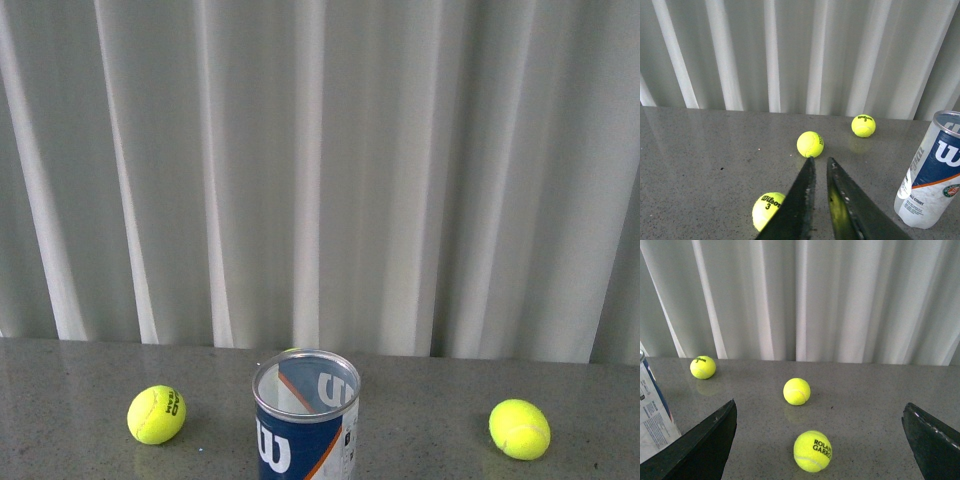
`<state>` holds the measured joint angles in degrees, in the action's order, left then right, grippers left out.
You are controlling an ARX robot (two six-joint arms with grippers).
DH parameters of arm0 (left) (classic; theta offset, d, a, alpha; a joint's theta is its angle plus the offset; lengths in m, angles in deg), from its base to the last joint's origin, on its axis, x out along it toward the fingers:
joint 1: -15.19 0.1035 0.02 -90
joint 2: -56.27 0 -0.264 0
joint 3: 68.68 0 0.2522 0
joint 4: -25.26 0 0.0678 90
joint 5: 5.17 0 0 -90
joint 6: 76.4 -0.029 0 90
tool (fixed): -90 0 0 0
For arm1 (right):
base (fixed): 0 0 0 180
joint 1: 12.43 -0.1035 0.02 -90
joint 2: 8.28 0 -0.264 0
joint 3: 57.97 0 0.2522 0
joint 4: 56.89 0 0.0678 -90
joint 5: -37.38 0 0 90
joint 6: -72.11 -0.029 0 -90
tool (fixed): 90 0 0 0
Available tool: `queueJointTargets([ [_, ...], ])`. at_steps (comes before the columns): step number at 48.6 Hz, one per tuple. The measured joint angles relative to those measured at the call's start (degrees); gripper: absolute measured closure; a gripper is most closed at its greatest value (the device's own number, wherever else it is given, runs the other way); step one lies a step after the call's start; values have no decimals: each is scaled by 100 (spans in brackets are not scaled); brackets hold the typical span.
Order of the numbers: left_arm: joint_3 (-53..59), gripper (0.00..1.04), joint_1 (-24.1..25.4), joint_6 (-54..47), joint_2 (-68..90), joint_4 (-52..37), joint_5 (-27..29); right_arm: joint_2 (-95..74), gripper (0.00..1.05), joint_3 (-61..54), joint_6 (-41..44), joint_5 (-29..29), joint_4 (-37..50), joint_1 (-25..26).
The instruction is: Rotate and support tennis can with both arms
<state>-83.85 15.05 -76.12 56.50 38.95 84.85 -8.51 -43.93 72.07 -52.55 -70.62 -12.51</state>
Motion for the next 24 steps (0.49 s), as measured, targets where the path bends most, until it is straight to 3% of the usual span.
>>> queueJointTargets([
  [8,0,53,0,0,-2,4,0,0,7,0,0,0,0,0],
  [17,0,17,0,0,-2,4,0,0,7,0,0,0,0,0],
  [21,0,5,0,-2,-2,4,0,0,7,0,0,0,0,0],
  [24,0,7,0,-2,-2,4,0,0,7,0,2,0,0,0],
])
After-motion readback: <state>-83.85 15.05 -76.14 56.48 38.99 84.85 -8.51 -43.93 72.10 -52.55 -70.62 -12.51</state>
